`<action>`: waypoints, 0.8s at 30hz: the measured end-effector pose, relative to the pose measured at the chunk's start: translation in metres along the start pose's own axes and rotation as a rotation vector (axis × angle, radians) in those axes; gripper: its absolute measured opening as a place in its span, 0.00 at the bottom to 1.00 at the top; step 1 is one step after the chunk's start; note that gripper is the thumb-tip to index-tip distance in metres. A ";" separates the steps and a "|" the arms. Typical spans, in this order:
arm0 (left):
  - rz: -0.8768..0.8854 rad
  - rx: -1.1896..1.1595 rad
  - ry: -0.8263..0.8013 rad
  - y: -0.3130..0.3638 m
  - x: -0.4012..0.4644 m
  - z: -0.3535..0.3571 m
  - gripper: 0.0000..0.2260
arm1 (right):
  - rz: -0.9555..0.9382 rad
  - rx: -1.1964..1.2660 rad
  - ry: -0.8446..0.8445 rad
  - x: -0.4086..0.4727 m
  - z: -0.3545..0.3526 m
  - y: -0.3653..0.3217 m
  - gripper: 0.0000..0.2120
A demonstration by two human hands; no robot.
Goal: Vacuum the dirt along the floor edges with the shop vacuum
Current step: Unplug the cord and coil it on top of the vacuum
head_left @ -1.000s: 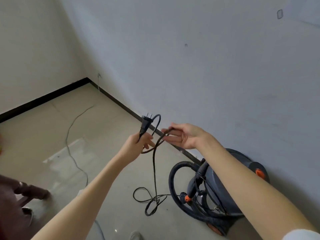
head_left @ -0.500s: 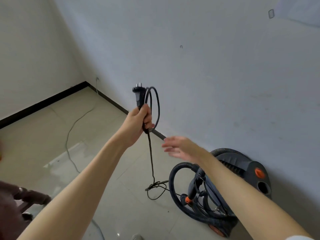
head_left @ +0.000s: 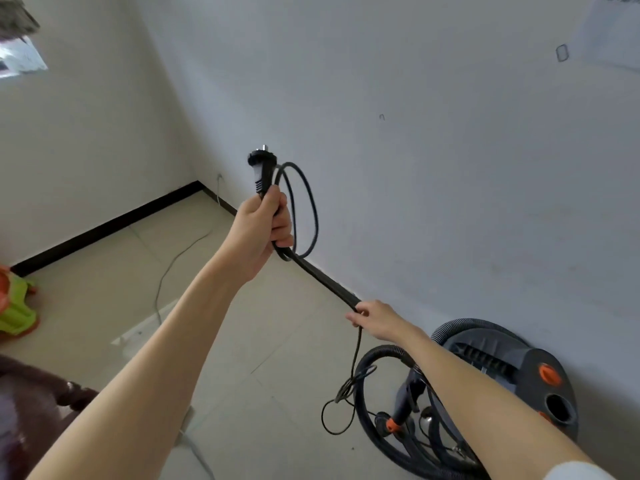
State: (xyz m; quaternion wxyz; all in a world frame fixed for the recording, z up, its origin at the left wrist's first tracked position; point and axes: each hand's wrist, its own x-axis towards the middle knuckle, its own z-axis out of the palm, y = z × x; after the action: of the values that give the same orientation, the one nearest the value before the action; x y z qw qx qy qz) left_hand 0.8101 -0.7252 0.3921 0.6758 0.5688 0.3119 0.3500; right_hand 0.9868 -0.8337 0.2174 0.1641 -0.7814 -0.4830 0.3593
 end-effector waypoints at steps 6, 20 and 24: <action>0.013 0.242 -0.011 -0.020 -0.008 0.002 0.13 | 0.166 0.362 0.052 -0.001 0.002 0.015 0.15; -0.136 1.063 -0.241 -0.195 -0.055 -0.001 0.10 | 0.532 1.232 -0.113 -0.025 0.003 0.022 0.14; -0.305 0.881 -0.209 -0.238 -0.066 0.002 0.05 | 0.555 1.393 -0.115 -0.018 0.008 0.022 0.13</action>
State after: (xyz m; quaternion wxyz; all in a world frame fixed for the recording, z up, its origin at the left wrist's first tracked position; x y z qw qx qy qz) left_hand 0.8023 -0.8067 0.1591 0.4415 0.7811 0.4409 0.0223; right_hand 0.9898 -0.8608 0.2060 0.4983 -0.5702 0.0630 0.6501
